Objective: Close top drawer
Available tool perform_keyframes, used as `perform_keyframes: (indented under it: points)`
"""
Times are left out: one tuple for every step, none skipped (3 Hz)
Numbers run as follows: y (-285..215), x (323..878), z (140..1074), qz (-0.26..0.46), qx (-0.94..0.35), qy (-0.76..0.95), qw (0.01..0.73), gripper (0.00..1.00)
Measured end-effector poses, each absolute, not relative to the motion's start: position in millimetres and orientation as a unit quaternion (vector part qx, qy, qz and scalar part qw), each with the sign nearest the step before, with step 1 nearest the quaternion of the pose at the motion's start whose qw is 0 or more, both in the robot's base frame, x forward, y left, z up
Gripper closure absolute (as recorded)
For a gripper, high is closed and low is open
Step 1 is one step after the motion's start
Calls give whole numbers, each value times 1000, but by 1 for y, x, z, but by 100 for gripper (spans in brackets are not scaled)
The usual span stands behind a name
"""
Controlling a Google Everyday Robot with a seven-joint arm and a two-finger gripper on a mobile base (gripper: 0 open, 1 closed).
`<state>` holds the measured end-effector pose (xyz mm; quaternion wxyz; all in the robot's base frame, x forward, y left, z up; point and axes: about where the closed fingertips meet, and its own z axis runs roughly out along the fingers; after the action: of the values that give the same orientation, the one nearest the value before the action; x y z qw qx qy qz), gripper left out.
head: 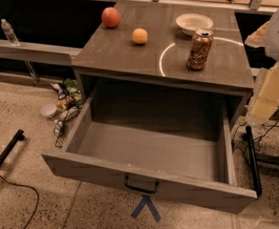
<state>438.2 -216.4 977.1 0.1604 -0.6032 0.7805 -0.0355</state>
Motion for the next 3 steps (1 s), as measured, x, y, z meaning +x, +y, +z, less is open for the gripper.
perform_keyframes:
  points:
    - [-216, 438, 977, -36, -603, 781, 160, 0]
    - [-216, 438, 979, -39, -603, 780, 164, 17]
    - [-227, 428, 928, -20, -595, 793, 126, 48]
